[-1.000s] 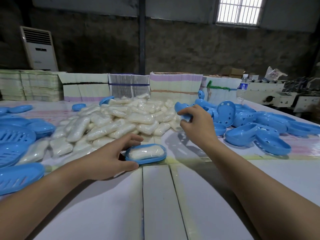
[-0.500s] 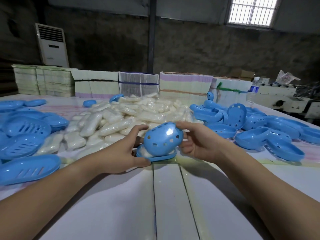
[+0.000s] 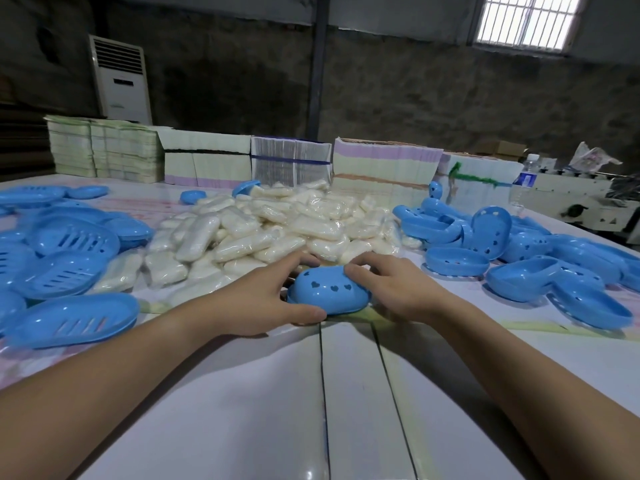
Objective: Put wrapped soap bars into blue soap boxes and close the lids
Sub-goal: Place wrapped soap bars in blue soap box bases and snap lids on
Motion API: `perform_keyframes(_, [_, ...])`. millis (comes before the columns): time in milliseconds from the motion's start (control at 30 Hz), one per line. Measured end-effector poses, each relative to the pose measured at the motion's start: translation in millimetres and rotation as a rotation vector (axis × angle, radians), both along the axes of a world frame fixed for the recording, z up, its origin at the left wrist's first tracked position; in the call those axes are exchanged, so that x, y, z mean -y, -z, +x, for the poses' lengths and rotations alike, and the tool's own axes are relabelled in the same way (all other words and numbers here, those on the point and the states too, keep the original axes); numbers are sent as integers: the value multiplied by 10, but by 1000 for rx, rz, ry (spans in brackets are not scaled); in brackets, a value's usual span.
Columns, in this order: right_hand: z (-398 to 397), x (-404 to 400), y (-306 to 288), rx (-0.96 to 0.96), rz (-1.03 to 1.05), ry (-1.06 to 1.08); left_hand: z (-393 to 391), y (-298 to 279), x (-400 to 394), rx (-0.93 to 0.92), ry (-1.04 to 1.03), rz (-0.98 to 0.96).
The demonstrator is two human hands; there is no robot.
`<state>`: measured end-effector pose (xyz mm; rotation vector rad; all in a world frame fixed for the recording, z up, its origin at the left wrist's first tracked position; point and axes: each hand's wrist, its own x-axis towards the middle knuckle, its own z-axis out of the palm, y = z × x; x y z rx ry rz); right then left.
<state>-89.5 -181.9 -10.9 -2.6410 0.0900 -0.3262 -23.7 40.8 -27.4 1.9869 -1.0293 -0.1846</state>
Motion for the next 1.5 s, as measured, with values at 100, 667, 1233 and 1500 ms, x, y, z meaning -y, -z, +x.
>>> perform_keyframes(100, [-17,6,-16,4,82,-116,-4,-16,-6,7,-1,-3])
perform_keyframes(667, [-48,-57,-24,-27,168,-256,-106,-164,-56,-304,-115,-142])
perform_keyframes(1233, [-22,-220,52,35,426,-211,-143,-109,79,-888,18,-611])
perform_keyframes(1500, [-52,-271,13,62,426,-238,-133,-107,68,-867,35,-625])
